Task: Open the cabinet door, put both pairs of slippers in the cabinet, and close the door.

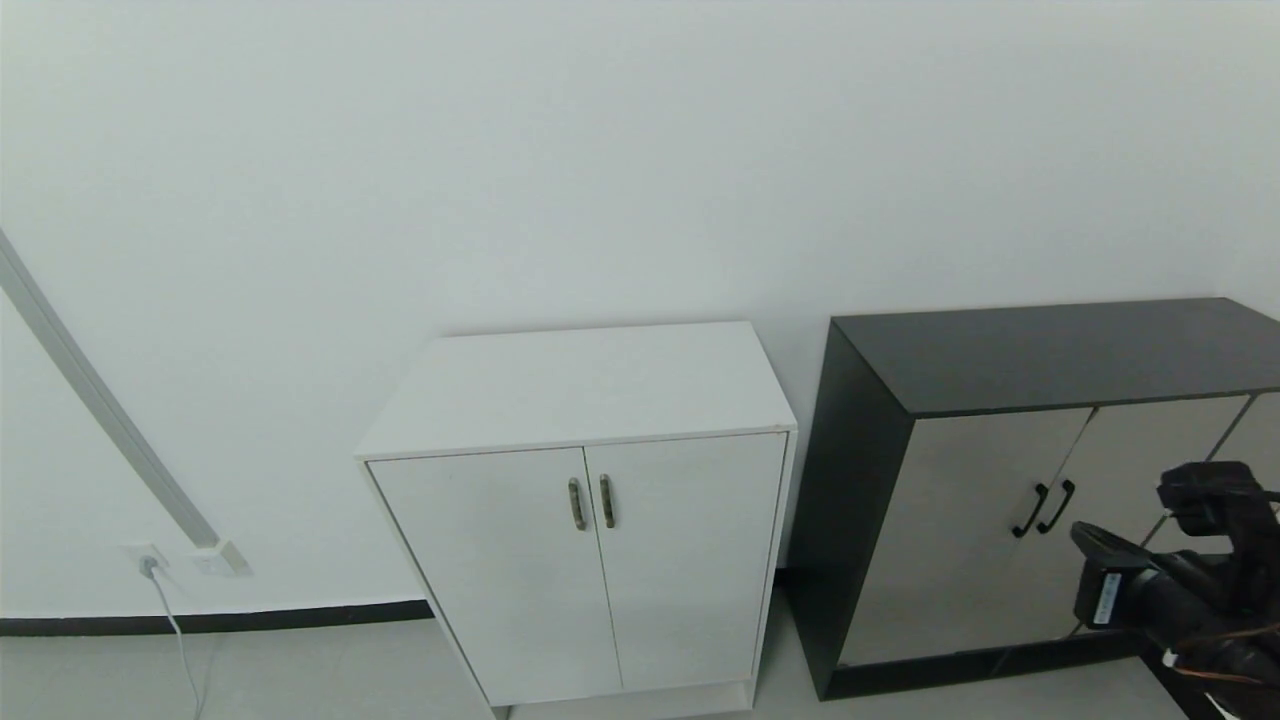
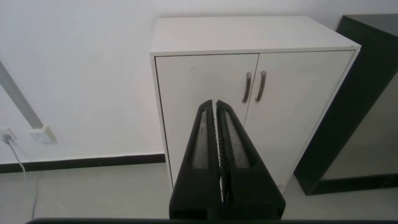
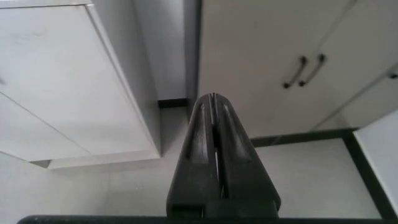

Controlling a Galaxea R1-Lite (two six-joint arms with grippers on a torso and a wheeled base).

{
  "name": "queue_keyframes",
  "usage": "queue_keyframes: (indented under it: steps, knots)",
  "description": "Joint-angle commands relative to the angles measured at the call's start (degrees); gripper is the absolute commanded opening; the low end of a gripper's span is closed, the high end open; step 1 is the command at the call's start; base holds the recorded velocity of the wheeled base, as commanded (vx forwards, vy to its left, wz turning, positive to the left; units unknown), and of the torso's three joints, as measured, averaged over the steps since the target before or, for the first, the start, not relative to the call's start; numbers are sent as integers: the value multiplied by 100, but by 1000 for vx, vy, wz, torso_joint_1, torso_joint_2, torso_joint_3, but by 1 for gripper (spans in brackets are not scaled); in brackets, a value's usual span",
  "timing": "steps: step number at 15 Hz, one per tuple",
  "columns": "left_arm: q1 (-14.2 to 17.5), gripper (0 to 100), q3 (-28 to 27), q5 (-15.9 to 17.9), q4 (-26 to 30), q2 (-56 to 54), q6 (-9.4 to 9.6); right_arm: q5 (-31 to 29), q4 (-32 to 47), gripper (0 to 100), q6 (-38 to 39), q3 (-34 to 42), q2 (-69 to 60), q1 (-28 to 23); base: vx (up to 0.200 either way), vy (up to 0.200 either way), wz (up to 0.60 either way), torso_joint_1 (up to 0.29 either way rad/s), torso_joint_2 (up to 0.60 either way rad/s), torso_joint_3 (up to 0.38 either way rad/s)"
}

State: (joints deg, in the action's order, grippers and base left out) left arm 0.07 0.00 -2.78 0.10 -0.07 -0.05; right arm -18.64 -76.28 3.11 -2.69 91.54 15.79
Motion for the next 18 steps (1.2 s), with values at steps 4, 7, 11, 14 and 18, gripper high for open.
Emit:
queue_keyframes:
  steps: [4,7,11,14,18]
  knots:
    - [1,0,0,-12,-1,7,-4,71,1335,0,-109,269,-2044,-761,0,0,0,0,0,0]
    - [1,0,0,-12,-1,7,-4,141,2715,0,-126,155,-3248,-761,0,0,0,0,0,0]
    - [1,0,0,-12,-1,7,-4,458,4560,0,-126,-196,-4566,-735,0,0,0,0,0,0]
    - [1,0,0,-3,-1,7,5,792,5756,0,-135,-240,-5348,-726,0,0,0,0,0,0]
    - [1,0,0,-3,-1,7,5,1460,7452,0,-126,-65,-6429,-709,0,0,0,0,0,0]
